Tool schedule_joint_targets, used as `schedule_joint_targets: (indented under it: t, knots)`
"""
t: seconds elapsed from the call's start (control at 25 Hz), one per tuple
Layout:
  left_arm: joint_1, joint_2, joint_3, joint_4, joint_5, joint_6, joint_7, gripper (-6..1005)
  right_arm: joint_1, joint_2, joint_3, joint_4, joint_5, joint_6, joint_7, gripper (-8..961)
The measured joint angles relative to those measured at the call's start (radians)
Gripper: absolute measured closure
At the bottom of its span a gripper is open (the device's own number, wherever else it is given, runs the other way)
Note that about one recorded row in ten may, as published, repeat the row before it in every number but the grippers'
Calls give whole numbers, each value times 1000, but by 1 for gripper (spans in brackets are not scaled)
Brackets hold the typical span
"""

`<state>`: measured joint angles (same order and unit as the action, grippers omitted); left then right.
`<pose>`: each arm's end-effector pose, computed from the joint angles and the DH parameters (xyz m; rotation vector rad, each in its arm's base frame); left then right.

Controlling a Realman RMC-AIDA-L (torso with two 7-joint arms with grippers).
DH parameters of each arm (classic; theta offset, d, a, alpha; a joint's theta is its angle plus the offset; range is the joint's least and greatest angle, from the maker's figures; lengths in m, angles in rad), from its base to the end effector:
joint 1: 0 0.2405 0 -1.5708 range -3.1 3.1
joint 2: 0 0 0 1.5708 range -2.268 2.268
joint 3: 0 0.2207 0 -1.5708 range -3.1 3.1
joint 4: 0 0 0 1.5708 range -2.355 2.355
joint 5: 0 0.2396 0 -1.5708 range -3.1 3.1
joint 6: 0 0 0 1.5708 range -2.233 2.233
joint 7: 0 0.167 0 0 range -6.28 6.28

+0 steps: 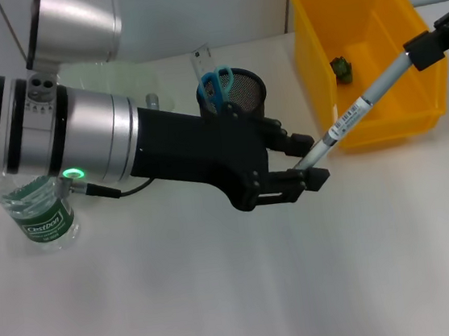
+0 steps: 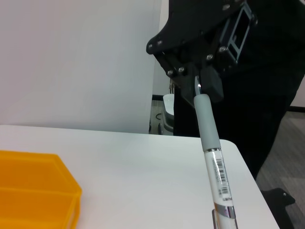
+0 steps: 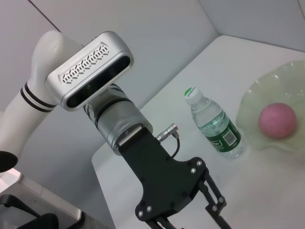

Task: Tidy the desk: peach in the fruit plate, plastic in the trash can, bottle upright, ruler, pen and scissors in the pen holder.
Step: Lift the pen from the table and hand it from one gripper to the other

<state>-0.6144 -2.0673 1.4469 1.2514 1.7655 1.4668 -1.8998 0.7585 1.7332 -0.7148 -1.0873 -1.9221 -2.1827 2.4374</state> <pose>-0.0414 0.3378 -0.0344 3.0622 0.1182 0.4880 0.1211 0.3434 0.1828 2.8454 -1.0532 -0.3431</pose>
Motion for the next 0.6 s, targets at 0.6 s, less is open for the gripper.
schedule_joint_targets:
  t: [0.6]
  knots:
    - [-19,-2,7,16,51,-1,-35,616,-2,-2,-4,-2,-5,1,-2,855]
